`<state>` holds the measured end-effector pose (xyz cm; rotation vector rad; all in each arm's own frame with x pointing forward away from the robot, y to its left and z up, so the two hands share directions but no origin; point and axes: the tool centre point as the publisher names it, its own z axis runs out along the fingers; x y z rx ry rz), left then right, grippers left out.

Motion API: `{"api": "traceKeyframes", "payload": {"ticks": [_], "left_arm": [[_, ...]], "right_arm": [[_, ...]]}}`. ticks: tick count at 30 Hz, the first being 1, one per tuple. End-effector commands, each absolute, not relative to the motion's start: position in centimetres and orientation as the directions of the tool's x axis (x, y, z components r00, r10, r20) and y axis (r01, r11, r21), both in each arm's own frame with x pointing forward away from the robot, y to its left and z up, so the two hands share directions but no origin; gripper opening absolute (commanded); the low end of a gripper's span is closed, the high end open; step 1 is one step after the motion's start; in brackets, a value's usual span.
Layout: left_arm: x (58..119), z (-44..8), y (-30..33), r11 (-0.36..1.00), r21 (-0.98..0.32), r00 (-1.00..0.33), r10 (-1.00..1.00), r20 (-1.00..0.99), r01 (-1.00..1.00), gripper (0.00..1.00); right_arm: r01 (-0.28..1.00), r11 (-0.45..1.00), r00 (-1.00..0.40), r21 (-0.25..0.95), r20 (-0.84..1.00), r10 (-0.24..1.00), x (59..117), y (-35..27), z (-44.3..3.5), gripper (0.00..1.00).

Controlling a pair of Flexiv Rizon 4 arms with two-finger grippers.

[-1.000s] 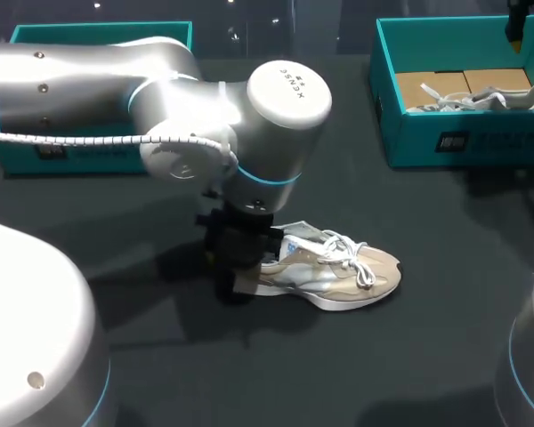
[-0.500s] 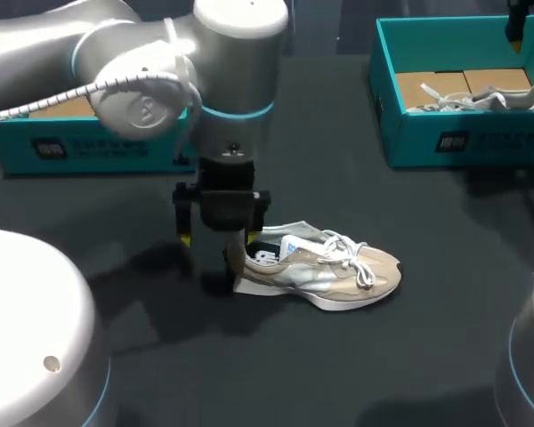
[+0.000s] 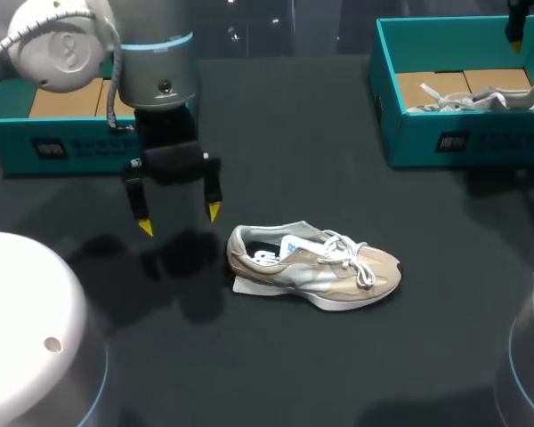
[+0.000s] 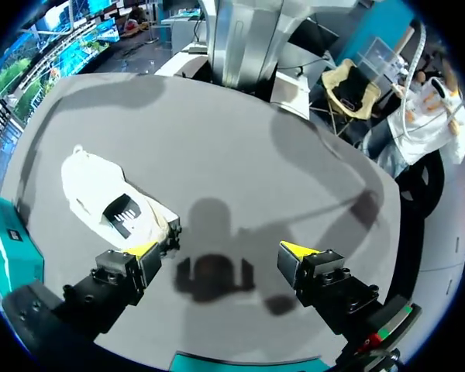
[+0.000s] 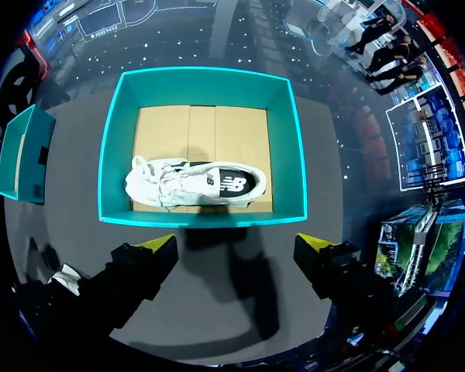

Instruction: Take the shoe out of the shoebox, open the shoe tongue, remove and reinsert the insole, then place the shoe into the shoebox

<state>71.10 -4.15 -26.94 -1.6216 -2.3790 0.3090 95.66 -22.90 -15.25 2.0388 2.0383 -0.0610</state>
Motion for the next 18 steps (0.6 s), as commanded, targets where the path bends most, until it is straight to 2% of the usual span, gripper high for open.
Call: {"api": "traceKeyframes", "payload": {"ticks": [1, 4, 8, 10, 18], "left_arm": [[71.3, -27.1, -3.7, 0.48, -0.382, -0.498, 0.865, 0.058, 0.79, 1.0], [71.7, -27.4, -3.1, 0.596, -0.49, -0.646, 0.759, 0.084, 0.637, 1.0], [71.7, -27.3, -2.0, 0.648, -0.613, -0.766, 0.634, 0.105, 0.452, 1.0], [71.8, -27.0, -1.2, 0.653, -0.644, -0.791, 0.6, 0.118, 0.399, 1.0], [71.8, -27.0, -1.2, 0.653, -0.644, -0.791, 0.6, 0.118, 0.399, 1.0]], "right_arm": [[0.989, 0.016, 0.016, 0.15, -0.209, 0.978, 95.7, -22.9, -15.2, 1.0], [0.989, 0.016, 0.016, 0.15, -0.209, 0.978, 95.7, -22.9, -15.2, 1.0], [0.989, 0.016, 0.016, 0.15, -0.209, 0.978, 95.7, -22.9, -15.2, 1.0], [0.989, 0.016, 0.016, 0.15, -0.209, 0.978, 95.7, -22.9, -15.2, 1.0], [0.989, 0.016, 0.016, 0.15, -0.209, 0.978, 95.7, -22.9, -15.2, 1.0]]}}
